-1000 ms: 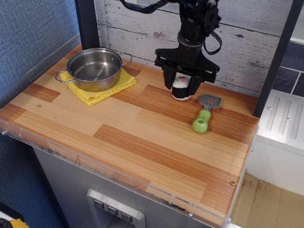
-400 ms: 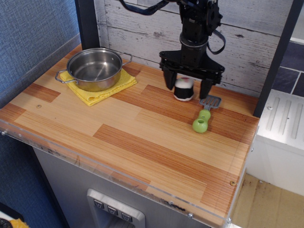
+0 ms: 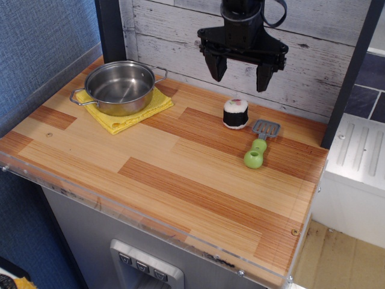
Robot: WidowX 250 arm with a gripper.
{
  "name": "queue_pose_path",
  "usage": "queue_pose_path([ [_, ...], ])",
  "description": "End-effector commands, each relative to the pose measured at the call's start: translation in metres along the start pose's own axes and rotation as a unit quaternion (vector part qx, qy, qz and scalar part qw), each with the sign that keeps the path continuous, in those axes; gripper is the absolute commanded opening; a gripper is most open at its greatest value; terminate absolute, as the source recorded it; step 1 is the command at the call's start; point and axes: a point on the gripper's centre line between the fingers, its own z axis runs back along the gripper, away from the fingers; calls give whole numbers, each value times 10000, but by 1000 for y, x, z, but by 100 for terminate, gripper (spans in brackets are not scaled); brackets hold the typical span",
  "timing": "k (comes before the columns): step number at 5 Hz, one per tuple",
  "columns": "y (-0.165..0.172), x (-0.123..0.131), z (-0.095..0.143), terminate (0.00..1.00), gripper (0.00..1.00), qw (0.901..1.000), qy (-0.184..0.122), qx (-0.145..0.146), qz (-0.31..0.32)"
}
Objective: Pick up sushi roll and place to the left of grater
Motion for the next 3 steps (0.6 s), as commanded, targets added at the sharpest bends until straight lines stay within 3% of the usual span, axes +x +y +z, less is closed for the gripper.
queue_pose_path([
  [1, 7, 0, 43, 0, 100, 9992, -404, -41, -65],
  [2, 7, 0, 43, 0, 100, 9992, -404, -41, -65],
  [3, 7, 0, 43, 100, 100, 9992, -404, -41, -65],
])
